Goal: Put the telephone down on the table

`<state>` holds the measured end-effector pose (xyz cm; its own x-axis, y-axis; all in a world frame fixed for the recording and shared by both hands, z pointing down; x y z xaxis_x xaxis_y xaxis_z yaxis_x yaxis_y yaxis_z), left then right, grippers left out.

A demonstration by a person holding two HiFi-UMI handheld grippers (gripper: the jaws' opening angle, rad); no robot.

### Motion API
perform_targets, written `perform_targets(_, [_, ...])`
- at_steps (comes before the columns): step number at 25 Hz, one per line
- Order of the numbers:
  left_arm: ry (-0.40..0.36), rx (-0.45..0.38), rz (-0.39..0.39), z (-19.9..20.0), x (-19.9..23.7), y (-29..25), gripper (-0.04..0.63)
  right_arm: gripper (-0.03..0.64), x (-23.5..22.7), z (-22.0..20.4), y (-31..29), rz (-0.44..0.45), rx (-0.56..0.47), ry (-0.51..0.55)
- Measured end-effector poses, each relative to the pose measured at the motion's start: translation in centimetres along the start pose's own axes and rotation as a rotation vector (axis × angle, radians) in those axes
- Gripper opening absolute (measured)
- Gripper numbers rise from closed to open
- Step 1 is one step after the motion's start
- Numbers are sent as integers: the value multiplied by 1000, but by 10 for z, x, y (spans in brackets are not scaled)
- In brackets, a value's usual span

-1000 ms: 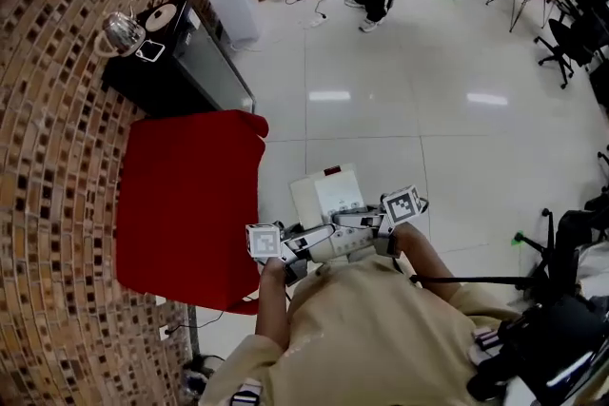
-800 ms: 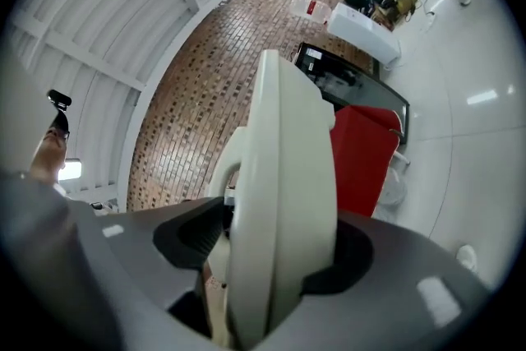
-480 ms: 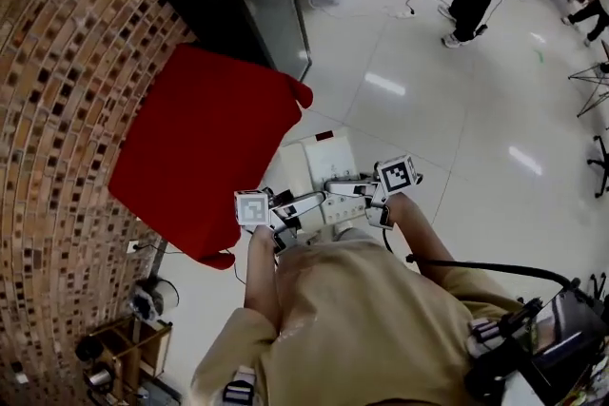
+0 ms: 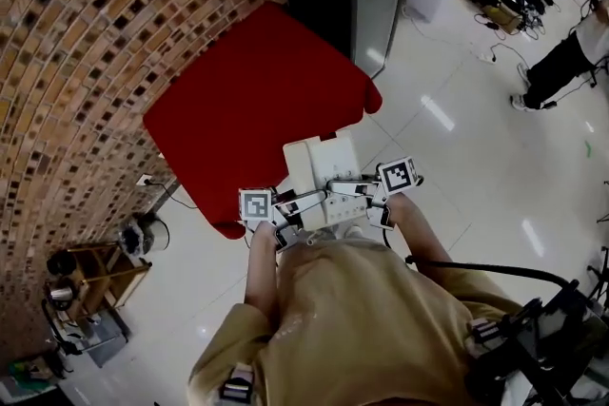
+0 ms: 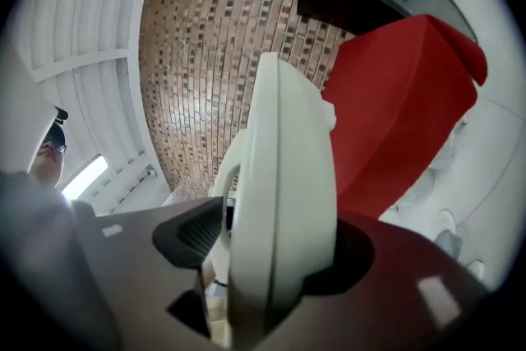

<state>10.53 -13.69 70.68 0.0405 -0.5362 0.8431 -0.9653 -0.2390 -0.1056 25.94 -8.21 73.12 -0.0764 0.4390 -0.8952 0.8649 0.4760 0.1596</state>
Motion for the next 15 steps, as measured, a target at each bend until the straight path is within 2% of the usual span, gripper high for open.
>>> perform_targets(2, [31, -48, 6, 15, 13, 23, 428, 293, -5, 25, -32, -5, 64, 63])
perform_targets(4, [114, -95, 40, 26, 24, 48, 428, 299, -12, 42, -63, -15, 113, 48])
perform_targets(6, [236, -144, 92, 34, 32, 75, 428, 298, -18, 61, -92, -13, 164, 59])
perform_targets(9, [437, -212, 170, 43, 41, 118, 428, 298, -37, 74, -131, -29, 207, -68])
perform_targets(10, [499, -231, 187, 44, 45, 134, 428, 298, -38, 82, -150, -31, 238, -28])
perform_targets(12, [597, -259, 196, 42, 52, 167, 428, 296, -34, 93, -196, -31, 303, 130])
perform_targets(13, [629, -266, 186, 39, 56, 186, 428, 296, -37, 89, -218, -37, 317, 158])
perform_targets(14, [653, -269, 175, 34, 62, 204, 428, 295, -42, 81, -236, -49, 318, 139])
perform_targets(15, [671, -271, 167, 30, 70, 219, 428, 295, -52, 69, -250, -67, 307, 67])
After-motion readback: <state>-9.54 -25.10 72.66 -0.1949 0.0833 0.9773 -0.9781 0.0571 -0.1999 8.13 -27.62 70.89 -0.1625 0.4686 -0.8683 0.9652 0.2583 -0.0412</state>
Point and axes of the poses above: the fingertips, and each gripper's own axes: y backward along the fingers, x to its left, z out of its top, the point moved 8 cm from there along y, backward along the fingers, and after that the axes turned 4 degrees about z, right-handed, at the moved point
